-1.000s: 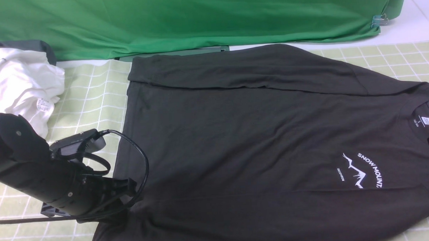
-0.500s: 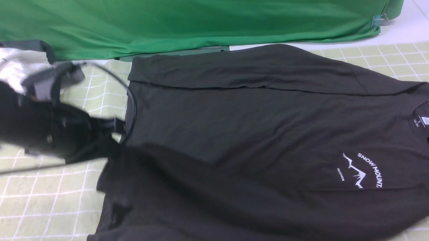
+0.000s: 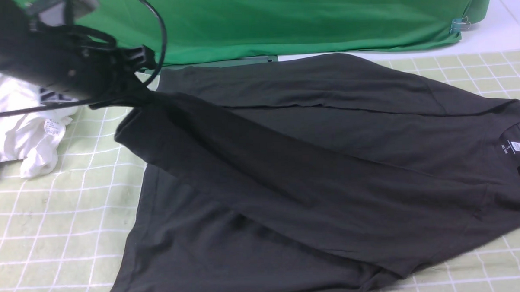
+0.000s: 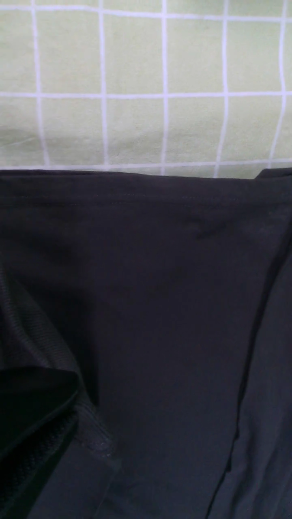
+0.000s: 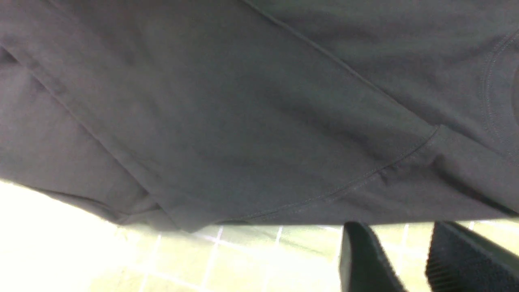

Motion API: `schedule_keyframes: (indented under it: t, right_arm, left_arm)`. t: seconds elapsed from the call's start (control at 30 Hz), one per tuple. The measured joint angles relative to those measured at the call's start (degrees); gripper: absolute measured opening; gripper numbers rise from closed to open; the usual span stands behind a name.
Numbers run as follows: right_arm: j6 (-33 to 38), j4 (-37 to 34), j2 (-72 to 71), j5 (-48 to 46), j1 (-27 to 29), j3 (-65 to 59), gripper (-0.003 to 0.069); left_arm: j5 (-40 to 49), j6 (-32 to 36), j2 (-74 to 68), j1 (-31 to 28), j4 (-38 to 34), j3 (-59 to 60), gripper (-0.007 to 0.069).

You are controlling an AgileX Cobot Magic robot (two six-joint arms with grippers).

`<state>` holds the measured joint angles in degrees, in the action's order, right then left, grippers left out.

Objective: Fold a long-sleeved shirt over a green coffee tablecloth.
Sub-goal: 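Fold the left side of the black T-shirt inward over its body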

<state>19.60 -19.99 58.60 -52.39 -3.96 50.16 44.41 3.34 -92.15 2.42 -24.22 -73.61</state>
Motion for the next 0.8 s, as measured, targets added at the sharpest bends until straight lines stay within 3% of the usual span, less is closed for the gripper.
schedule_keyframes:
  t: [0.47, 0.8]
  right_arm:
    - [0.00, 0.00, 0.00, 0.00, 0.00, 0.00, 0.0237]
    - [0.00, 0.00, 0.00, 0.31, 0.00, 0.00, 0.0237]
  left_arm:
    - [-0.08, -0.85, -19.69, -1.04, 1.56, -11.38, 0.0018]
    - [0.22, -10.31, -20.65, -1.04, 13.01, -11.49, 0.0030]
